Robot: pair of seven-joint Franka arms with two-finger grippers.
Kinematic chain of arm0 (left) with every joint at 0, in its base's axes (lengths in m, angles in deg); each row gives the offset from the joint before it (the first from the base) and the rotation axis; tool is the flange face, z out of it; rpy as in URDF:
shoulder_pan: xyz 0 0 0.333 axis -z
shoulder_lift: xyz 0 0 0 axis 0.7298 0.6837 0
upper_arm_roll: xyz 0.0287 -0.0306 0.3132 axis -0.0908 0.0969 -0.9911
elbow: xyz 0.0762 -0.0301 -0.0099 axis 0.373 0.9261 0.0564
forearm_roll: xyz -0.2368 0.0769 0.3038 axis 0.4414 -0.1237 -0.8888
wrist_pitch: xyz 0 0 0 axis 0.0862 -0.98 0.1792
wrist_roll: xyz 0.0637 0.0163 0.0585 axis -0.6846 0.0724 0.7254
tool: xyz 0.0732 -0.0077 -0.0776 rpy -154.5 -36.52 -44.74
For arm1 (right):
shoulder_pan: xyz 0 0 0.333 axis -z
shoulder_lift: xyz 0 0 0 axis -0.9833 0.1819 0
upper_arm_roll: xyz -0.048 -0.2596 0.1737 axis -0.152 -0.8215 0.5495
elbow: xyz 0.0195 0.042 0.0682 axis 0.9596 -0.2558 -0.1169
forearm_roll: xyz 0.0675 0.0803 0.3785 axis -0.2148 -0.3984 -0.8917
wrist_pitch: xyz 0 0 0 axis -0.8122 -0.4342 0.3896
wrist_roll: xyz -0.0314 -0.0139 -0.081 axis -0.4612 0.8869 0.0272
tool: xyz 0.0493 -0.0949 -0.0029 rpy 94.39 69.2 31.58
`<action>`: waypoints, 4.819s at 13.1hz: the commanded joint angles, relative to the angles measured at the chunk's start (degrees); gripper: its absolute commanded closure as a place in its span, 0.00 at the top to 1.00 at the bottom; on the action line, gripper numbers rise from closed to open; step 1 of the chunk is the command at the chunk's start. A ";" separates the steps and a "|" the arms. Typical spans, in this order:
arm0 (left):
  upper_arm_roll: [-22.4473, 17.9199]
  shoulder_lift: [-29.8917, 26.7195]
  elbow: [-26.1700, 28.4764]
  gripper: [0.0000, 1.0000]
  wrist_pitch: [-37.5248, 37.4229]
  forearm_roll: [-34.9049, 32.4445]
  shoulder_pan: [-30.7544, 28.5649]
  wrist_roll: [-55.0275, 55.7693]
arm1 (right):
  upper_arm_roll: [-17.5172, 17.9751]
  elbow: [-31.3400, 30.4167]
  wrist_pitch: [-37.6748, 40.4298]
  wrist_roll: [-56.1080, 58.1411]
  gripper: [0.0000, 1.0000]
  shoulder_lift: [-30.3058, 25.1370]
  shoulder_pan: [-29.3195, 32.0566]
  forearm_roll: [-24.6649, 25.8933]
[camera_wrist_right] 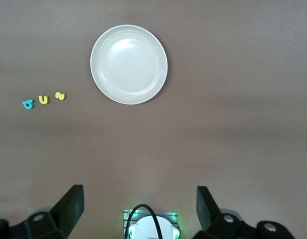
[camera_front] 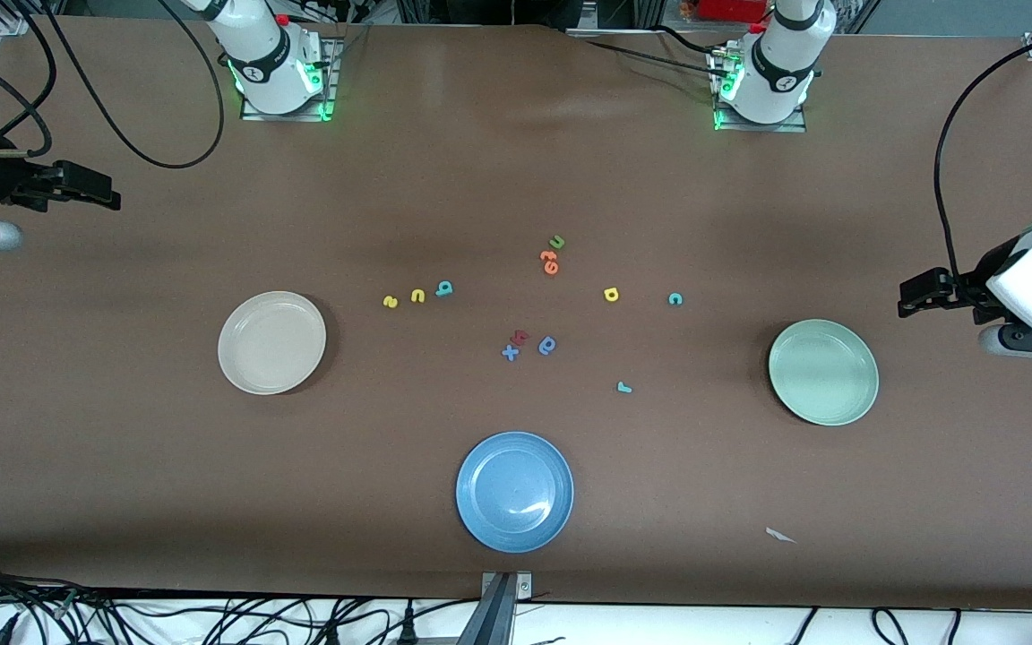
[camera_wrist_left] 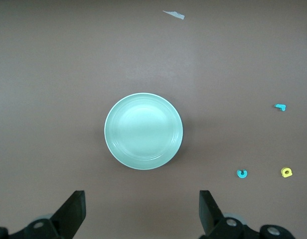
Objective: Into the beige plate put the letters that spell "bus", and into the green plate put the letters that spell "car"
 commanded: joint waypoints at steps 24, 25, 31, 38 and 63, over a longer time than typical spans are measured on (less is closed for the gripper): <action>0.26 16.40 0.82 1.00 12.82 12.79 12.75 6.33 | 3.23 0.34 -15.11 -4.24 1.00 7.94 -2.27 -3.65; 0.26 16.22 2.57 1.00 13.35 9.79 15.03 6.51 | 3.15 0.34 -15.73 -5.73 1.00 8.64 -3.67 -3.83; 0.35 7.63 25.64 1.00 35.36 8.71 20.66 8.80 | 9.81 -6.39 -28.71 -21.20 1.00 12.34 -7.29 -2.25; 0.35 6.38 40.72 0.98 49.92 1.95 25.24 10.90 | 18.16 -19.77 -45.59 -30.17 1.00 13.74 -7.20 3.90; 0.79 12.62 42.84 0.25 50.71 -6.06 27.00 20.13 | 20.02 -39.56 -79.45 -42.84 1.00 24.11 -7.29 23.33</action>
